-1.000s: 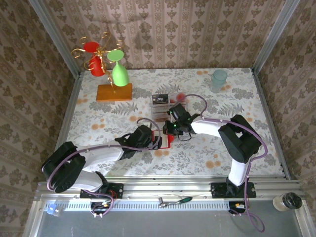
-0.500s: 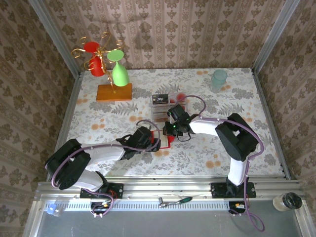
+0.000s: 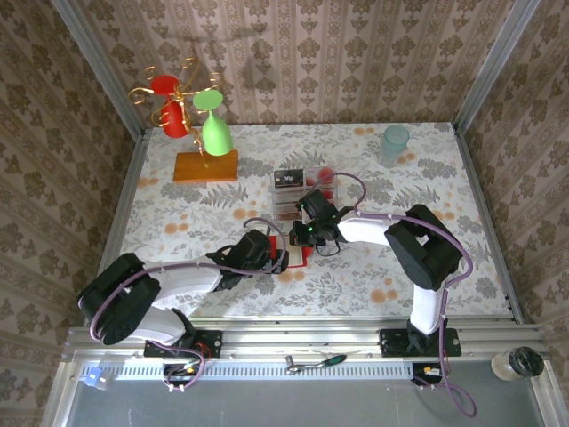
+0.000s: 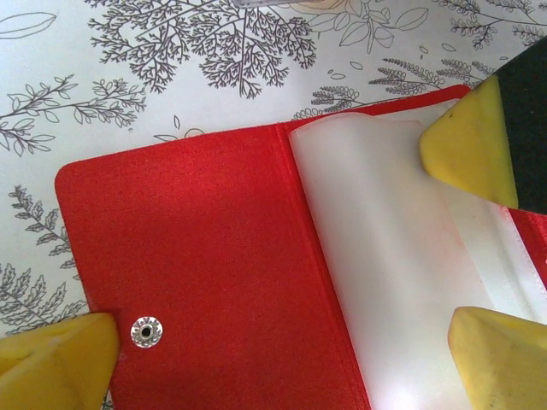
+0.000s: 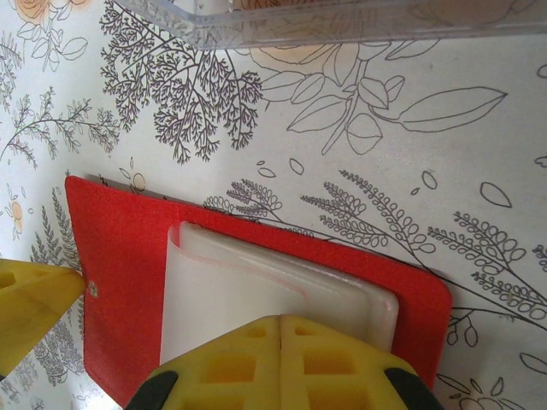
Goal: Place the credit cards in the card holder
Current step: Turn over the card slot in the card holder.
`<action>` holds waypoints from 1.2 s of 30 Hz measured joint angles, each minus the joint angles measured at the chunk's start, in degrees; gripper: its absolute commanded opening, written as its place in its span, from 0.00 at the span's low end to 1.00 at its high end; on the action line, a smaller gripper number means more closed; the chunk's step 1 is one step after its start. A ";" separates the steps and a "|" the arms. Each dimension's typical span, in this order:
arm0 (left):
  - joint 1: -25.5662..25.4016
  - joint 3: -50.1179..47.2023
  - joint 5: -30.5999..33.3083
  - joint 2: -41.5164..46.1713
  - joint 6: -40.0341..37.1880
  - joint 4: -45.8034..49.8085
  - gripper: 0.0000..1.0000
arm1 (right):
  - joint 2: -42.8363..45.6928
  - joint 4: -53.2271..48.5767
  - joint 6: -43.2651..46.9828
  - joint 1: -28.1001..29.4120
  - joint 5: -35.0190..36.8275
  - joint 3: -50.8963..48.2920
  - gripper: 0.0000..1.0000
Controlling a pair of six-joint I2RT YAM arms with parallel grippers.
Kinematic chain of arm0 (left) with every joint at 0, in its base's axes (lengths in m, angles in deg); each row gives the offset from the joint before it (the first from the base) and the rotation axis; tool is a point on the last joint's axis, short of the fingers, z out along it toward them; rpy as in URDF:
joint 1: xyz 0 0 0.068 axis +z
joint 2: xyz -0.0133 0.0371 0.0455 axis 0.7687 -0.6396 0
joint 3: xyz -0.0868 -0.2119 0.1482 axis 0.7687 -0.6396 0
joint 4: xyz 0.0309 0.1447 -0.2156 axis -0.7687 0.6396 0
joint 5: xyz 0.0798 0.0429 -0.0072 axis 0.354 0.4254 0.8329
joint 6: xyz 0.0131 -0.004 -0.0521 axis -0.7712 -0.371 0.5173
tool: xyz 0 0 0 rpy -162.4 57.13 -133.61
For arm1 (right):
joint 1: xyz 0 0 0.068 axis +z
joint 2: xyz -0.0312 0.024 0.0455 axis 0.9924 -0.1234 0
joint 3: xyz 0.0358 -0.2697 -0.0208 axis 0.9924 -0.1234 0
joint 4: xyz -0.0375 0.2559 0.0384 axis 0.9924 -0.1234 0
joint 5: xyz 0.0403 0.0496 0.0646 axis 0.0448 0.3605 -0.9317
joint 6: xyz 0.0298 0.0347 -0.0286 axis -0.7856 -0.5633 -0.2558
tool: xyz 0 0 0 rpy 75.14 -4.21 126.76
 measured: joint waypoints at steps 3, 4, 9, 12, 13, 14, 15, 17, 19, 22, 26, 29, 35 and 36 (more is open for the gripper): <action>0.00 -0.09 -0.04 0.31 -0.02 -0.07 1.00 | 0.00 0.00 -0.02 0.04 0.00 0.00 0.00; 0.00 -0.09 -0.07 0.31 -0.02 -0.09 1.00 | -0.02 0.00 -0.02 0.09 0.00 0.00 0.00; 0.00 -0.04 -0.39 -0.11 -0.07 -0.02 1.00 | -0.15 0.31 -0.04 0.20 -0.15 0.00 0.00; 0.00 0.37 -0.20 -0.81 -0.24 0.09 0.94 | -0.26 0.63 -0.09 0.24 -0.20 0.00 0.00; 0.00 0.42 -0.07 -1.03 -0.39 0.13 0.88 | -0.26 0.74 -0.15 0.24 -0.22 0.00 0.00; 0.04 0.42 0.17 -1.18 -0.59 0.28 0.85 | -0.28 0.83 -0.22 0.24 -0.26 0.00 0.00; 0.22 0.42 0.44 -1.33 -0.68 0.42 0.82 | -0.33 0.96 -0.22 0.26 -0.33 0.00 0.00; 0.48 0.42 0.70 -1.46 -0.87 0.50 0.78 | -0.42 1.11 -0.22 0.26 -0.42 0.00 0.00; 0.57 0.42 0.94 -1.64 -0.90 0.42 0.75 | -0.44 1.22 -0.24 0.26 -0.42 0.00 0.00; 0.68 0.42 1.14 -2.01 -0.92 0.07 0.74 | -0.44 1.22 -0.22 0.26 -0.44 0.02 0.01; 0.70 0.42 1.31 -2.38 -0.92 -0.59 0.73 | -0.42 1.16 -0.31 0.20 -0.52 0.17 0.18; 0.68 0.44 1.36 -2.89 -0.90 -1.46 0.73 | 0.04 0.96 -0.42 0.07 -0.83 0.22 0.29; 0.68 0.44 1.60 -3.15 -0.90 -1.81 0.73 | 2.19 0.39 -0.70 -0.42 -0.79 0.22 0.48; 0.68 0.44 1.53 -3.26 -0.92 -2.01 0.73 | 2.40 0.44 -0.74 -0.42 -0.76 0.22 0.50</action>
